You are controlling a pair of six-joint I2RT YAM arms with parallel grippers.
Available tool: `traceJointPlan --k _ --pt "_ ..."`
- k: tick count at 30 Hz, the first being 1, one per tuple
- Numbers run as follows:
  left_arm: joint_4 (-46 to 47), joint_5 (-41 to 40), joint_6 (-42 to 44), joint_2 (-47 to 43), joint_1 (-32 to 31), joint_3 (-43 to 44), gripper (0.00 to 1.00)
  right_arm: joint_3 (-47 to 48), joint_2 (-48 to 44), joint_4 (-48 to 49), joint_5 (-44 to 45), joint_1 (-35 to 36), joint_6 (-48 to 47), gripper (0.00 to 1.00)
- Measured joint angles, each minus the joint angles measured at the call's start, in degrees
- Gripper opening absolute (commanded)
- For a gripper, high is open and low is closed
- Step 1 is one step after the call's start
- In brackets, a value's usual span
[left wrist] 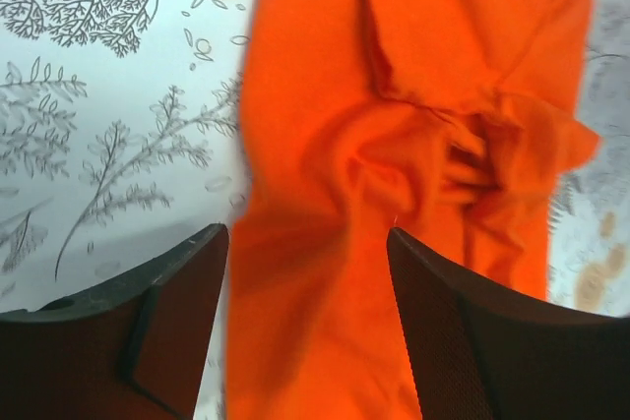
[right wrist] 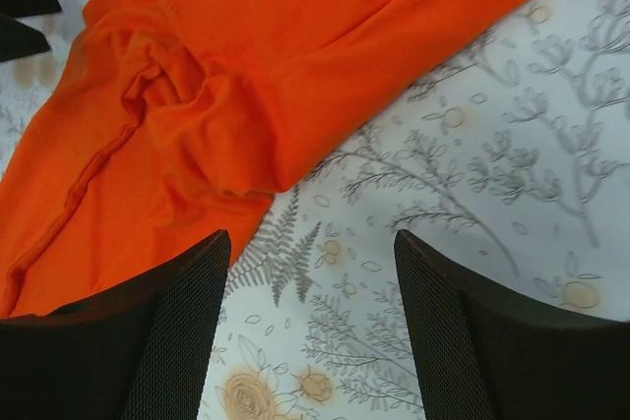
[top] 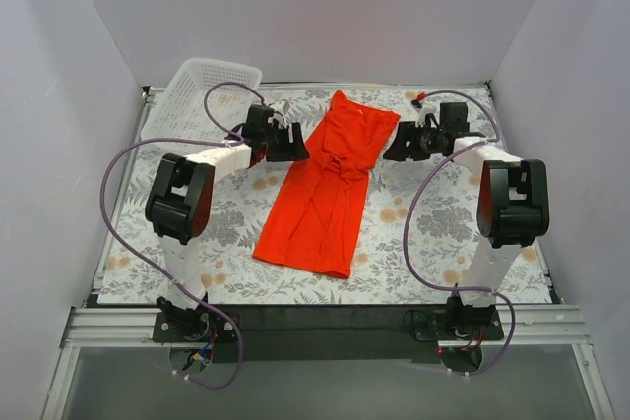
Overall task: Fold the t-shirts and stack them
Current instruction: Fold the tshirt
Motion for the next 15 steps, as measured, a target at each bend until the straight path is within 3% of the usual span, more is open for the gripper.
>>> traceJointPlan --k 6,15 --pt "2.82 1.18 -0.98 -16.09 0.11 -6.73 0.63 -7.89 -2.32 0.48 -3.87 2.71 0.28 0.63" --pt "2.62 0.00 -1.88 -55.06 0.37 -29.64 0.64 -24.24 -12.02 0.26 -7.50 13.55 -0.57 0.62"
